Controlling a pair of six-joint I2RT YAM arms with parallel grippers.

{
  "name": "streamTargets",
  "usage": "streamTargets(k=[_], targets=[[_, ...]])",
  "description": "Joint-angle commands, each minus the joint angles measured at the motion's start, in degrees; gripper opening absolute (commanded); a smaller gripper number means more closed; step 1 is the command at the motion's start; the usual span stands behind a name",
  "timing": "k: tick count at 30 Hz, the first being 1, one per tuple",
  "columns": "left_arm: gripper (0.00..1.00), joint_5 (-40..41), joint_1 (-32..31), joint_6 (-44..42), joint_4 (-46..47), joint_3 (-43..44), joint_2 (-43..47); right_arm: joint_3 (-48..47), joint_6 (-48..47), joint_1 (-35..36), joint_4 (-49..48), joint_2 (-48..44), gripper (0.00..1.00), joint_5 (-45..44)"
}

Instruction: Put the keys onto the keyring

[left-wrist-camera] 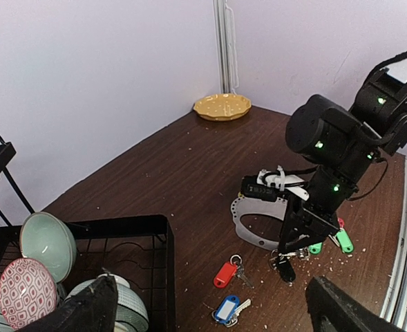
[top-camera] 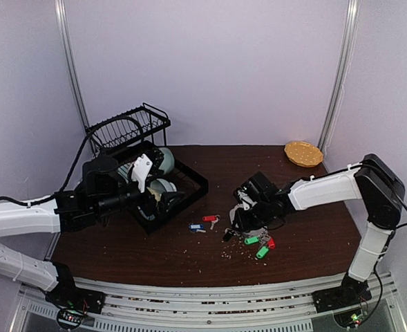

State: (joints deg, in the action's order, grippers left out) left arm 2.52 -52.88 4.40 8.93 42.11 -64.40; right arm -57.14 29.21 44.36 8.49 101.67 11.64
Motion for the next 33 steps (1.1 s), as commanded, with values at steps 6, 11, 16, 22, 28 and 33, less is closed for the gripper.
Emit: streamTargets(k=[6,11,16,22,28,33], targets=[[0.98,0.94,-0.2,-0.76,2.25,-2.52,0.46,-2.8,2.6,0.44,-1.39,3.65,0.16,1.55],[0.98,1.78,-0.25,-1.82,2.2,-2.99,0.33,-3.81,2.48,0.88,0.32,3.73,0.14,1.37],[0.98,2.09,-0.21,-2.49,2.23,-3.0,0.33,-4.0,2.79,1.0,0.69,4.82,0.13,1.75],[0.98,1.77,-0.2,-2.47,1.97,-3.24,0.97,-3.97,2.55,1.57,2.47,5.0,0.15,-1.79],[0.98,1.78,-0.21,-1.95,2.13,-3.49,1.62,-3.88,2.64,2.25,1.74,5.72,0.07,-0.57],[0.98,1.66,-0.21,-1.65,2.41,-4.52,2.38,-5.63,1.52,2.34,3.37,4.33,0.0,-2.16]])
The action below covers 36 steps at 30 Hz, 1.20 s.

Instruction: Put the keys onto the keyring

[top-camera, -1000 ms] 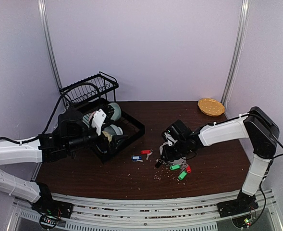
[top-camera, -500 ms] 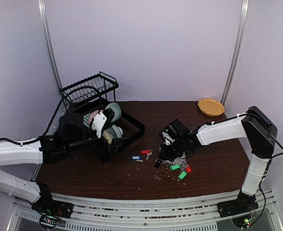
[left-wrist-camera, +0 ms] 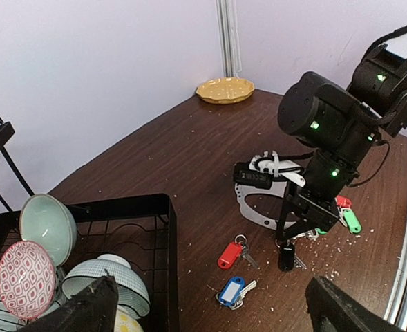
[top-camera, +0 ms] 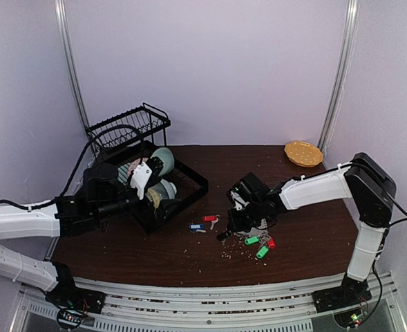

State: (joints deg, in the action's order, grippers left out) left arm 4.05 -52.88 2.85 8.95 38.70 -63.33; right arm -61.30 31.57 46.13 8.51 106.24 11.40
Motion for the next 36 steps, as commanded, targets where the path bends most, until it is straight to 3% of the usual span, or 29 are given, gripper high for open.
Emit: streamTargets(k=[1,11,21,23,27,32,36], targets=[[0.98,-0.01,-0.2,-0.14,2.34,-1.23,1.5,-2.13,-1.68,0.71,4.38,-0.94,0.0,-2.32],[0.98,-5.05,-0.2,-0.73,5.67,-4.12,6.17,-5.84,-19.89,5.65,9.54,-14.52,0.0,-2.04],[0.97,-21.7,-0.21,-3.12,8.97,-4.59,8.66,-11.36,-35.48,15.31,14.68,-21.39,0.0,9.85],[0.91,-26.66,-0.28,-3.2,9.07,-3.48,7.21,-11.71,-36.65,16.47,13.33,-22.43,0.0,12.43],[0.68,-34.28,-0.63,-4.04,7.72,-0.95,4.26,-10.06,-37.81,17.08,9.75,-25.42,0.0,15.19],[0.4,-36.79,-2.37,-4.61,7.49,0.9,1.41,-8.03,-37.67,17.38,6.09,-27.66,0.0,16.0],[0.36,-37.69,-5.38,-6.16,7.17,3.11,-1.67,-6.63,-37.61,17.42,3.37,-28.65,0.0,15.05]])
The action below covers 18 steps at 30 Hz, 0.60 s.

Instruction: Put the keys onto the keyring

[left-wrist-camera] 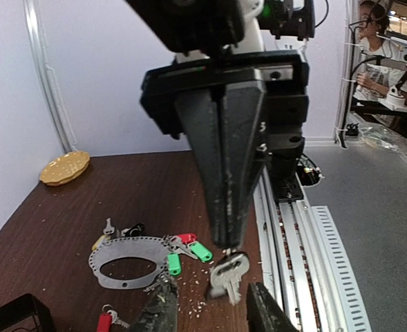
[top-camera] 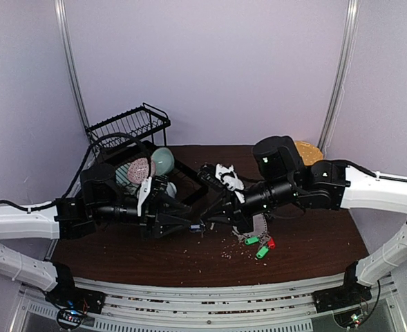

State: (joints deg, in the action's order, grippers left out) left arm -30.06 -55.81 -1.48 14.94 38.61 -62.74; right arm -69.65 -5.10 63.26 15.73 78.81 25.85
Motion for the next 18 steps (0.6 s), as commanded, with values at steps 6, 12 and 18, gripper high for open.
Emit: streamTargets(k=[6,12,18], targets=[[0.25,-3.85,-4.03,-2.78,1.78,4.38,-4.84,3.21,-0.84,0.29,-5.8,-2.44,0.0,0.53],[0.14,3.64,-4.04,-2.93,1.73,4.04,-4.35,4.15,-0.93,0.28,-6.32,-3.25,0.0,1.22],[0.23,4.57,-4.04,-2.98,1.67,4.1,-4.96,4.3,-0.8,0.29,-7.0,-3.48,0.0,1.13]])
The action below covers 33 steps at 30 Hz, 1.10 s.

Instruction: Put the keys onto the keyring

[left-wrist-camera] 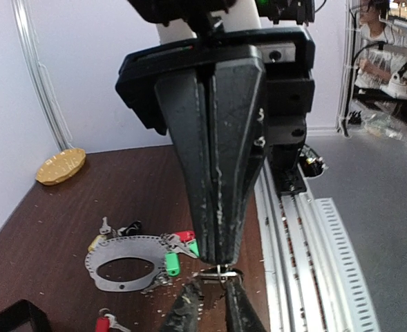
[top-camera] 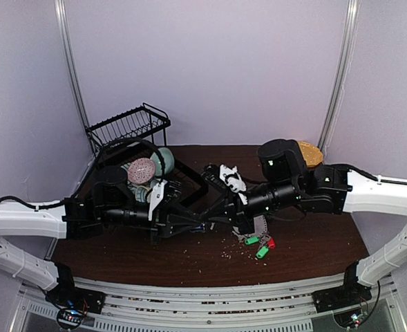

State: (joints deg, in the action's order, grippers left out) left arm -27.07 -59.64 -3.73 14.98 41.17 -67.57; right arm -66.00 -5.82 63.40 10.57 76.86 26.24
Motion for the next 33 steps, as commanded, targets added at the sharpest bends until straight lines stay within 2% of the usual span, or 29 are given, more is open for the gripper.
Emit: streamTargets(k=[1,8,18,19,21,22,29,30,31,33], targets=[[0.24,1.69,-0.22,-0.48,1.67,1.55,-0.19,0.57,-0.08,0.17,-1.86,-1.56,0.0,0.74],[0.19,1.6,-0.22,0.48,2.79,1.73,-0.18,0.79,0.1,0.14,-2.21,-1.47,0.0,0.3],[0.17,-0.06,-0.69,1.14,5.32,2.03,-1.39,0.79,-0.02,0.13,-2.42,-1.23,0.0,-0.3],[0.15,-0.24,-0.85,1.14,5.63,2.07,-1.62,0.78,0.02,0.16,-2.35,-1.19,0.0,-0.32],[0.02,-0.02,-1.0,1.01,5.44,2.31,-1.93,0.79,-0.11,0.21,-2.31,-1.23,0.0,-0.31],[0.0,0.28,-1.01,1.01,5.48,2.4,-2.05,0.79,-0.07,0.16,-2.35,-1.27,0.0,-0.27],[0.0,1.2,-1.01,2.81,9.27,1.0,-1.24,1.6,-0.29,0.14,-2.12,-1.89,0.0,-0.67],[0.0,1.64,-1.01,3.18,10.21,0.45,-1.04,1.88,-0.08,0.1,-2.5,-2.26,0.06,-0.78],[0.0,1.89,-1.01,3.54,11.28,-0.16,-0.78,2.29,0.2,0.12,-3.01,-2.99,0.18,-1.02],[0.0,2.1,-1.01,3.97,13.75,-1.46,-0.07,3.34,0.5,-0.08,-4.63,-4.78,0.32,-0.86]])
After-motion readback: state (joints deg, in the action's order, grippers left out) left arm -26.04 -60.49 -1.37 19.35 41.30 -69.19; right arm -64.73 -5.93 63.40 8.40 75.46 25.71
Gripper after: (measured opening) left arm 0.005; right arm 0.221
